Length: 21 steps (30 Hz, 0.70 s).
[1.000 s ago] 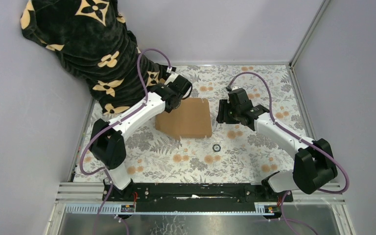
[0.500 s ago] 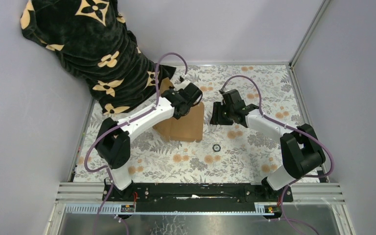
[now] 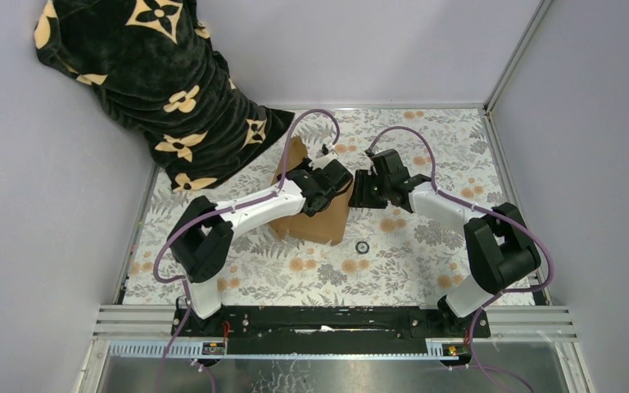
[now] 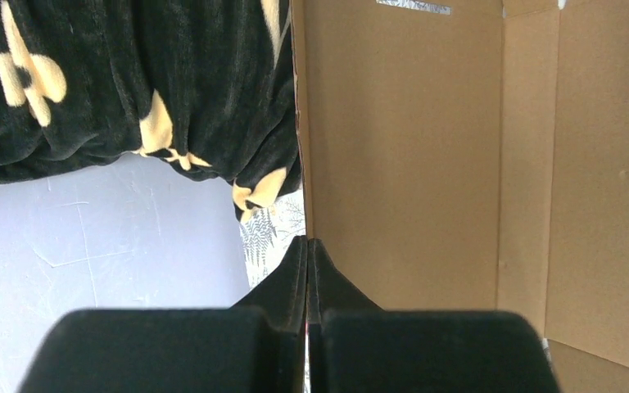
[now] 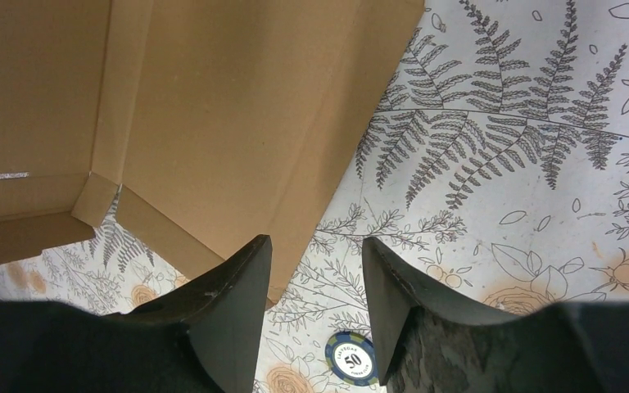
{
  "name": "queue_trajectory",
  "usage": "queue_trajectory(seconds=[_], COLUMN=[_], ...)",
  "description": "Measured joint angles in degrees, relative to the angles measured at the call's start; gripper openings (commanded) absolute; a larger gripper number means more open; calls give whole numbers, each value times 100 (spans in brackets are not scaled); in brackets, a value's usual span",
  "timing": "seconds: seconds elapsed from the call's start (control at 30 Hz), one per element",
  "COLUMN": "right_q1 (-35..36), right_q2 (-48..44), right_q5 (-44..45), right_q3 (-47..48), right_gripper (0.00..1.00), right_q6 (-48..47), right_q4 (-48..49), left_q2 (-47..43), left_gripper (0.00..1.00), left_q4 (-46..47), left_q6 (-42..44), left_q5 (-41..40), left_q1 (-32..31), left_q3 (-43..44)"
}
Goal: Fold the paper box
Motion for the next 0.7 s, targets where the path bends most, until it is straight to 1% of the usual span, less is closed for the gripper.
queue_trajectory(seconds=[0.33, 0.7], right_q1=[-133, -396], right_q2=[168, 282], right_q5=[-177, -610], right_q3=[-120, -201], right_gripper=[52, 52], right_q6=[90, 219], right_q4=[203, 520], left_q2=[256, 269], left_gripper=[0, 0], left_q4=[402, 671], left_q6=[260, 415], left_q5=[-310, -501], left_q1=[-186, -330], left_q3=[-166, -494])
